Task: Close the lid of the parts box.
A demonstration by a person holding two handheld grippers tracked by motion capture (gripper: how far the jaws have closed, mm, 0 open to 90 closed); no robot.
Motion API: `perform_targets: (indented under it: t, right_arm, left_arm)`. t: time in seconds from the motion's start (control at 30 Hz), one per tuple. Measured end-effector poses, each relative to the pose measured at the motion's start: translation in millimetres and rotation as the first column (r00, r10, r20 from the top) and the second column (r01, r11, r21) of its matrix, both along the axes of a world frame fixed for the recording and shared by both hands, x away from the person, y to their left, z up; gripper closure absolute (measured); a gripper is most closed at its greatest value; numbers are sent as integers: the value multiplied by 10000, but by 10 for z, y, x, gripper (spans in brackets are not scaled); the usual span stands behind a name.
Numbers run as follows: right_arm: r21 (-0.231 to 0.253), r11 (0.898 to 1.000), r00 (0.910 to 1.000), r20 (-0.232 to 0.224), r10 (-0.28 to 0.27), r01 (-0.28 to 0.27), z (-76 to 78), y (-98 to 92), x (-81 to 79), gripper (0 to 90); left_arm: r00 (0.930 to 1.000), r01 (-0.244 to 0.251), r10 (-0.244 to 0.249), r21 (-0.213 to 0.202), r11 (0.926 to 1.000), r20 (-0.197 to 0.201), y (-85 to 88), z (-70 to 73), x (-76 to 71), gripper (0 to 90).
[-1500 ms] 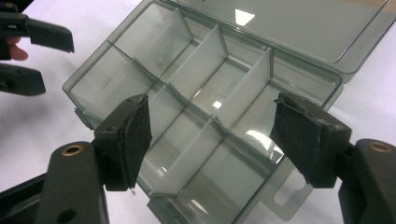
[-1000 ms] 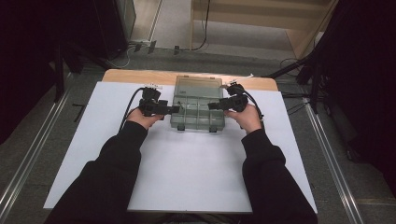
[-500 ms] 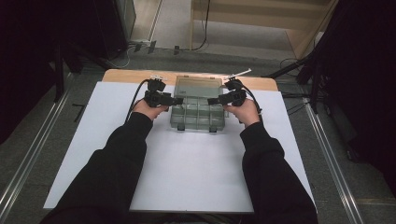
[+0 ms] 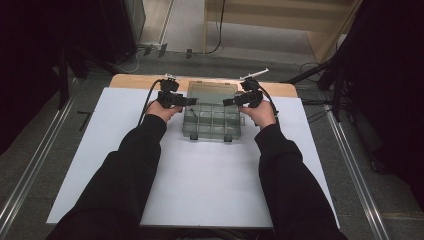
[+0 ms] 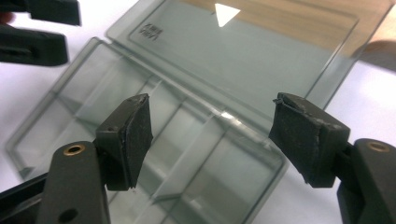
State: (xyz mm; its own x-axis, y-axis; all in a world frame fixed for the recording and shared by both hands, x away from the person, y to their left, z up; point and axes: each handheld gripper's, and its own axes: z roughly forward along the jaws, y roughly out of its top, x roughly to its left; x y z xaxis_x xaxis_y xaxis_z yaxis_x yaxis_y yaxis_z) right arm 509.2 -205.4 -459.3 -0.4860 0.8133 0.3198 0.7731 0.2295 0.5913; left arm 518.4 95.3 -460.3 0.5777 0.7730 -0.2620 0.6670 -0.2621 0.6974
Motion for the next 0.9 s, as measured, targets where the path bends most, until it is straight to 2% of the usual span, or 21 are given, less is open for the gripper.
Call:
perform_targets:
  t: [0.17, 0.27, 0.33, 0.43, 0.57, 0.67, 0.7, 0.9]
  right_arm:
    - [-82, 9993, 9992, -146, -376, 375, -39, -35, 99, 294]
    - [108, 9983, 9982, -183, -570, 572, -75, -60, 143, 296]
    - [-53, 9976, 9976, -94, -687, 686, -96, -59, 157, 297]
    - [-114, 9957, 9957, -121, -920, 918, -135, -64, 179, 296]
    - [-171, 9930, 9929, -181, -1172, 1169, -187, -65, 208, 292]
    - [-18, 9910, 9908, -180, -1338, 1338, -214, -72, 211, 291]
    - [-63, 9904, 9901, -221, -1385, 1384, -227, -66, 217, 287]
    - [-248, 9870, 9868, -277, -1596, 1589, -283, -48, 245, 286]
  left_arm:
    - [9999, -149, 148, 232, 9996, 53, -67, 9, 98, 312]
    - [9997, -245, 240, 647, 9976, 79, -108, -6, 160, 312]
    - [9994, -337, 331, 889, 9955, 76, -121, -27, 204, 312]
    - [9982, -606, 606, 697, 9957, 19, -132, -73, 245, 312]
    - [9973, -703, 720, 912, 9934, -157, -159, -136, 277, 312]
    - [9960, -873, 888, 892, 9922, -126, -179, -175, 285, 312]
    - [9957, -912, 926, 1012, 9907, -91, -183, -188, 292, 311]
    - [9929, -1164, 1180, 829, 9897, -146, -205, -251, 321, 311]
